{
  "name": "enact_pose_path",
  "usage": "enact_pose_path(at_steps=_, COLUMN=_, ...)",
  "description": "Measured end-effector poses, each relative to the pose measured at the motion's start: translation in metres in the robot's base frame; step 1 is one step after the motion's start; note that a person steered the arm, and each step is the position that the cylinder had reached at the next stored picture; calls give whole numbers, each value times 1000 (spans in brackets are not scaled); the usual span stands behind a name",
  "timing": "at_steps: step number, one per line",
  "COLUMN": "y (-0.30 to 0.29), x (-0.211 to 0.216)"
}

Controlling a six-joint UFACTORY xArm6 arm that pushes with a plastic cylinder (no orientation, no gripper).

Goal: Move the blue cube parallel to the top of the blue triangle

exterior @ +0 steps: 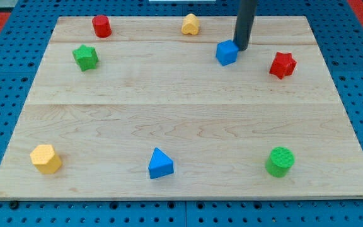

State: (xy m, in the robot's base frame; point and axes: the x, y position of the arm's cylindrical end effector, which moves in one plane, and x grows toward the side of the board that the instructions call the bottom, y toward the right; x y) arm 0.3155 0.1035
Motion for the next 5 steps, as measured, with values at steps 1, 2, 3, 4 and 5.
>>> enact_pose_path(at_steps=1, y=-9, x=18)
enact_pose_path(at_steps=2, y=15, x=12)
enact_pose_path(at_steps=3, y=-12, x=22)
enact_pose_path(at_steps=4, y=-54, x=22)
enact_pose_path(at_steps=5, y=-74, x=22)
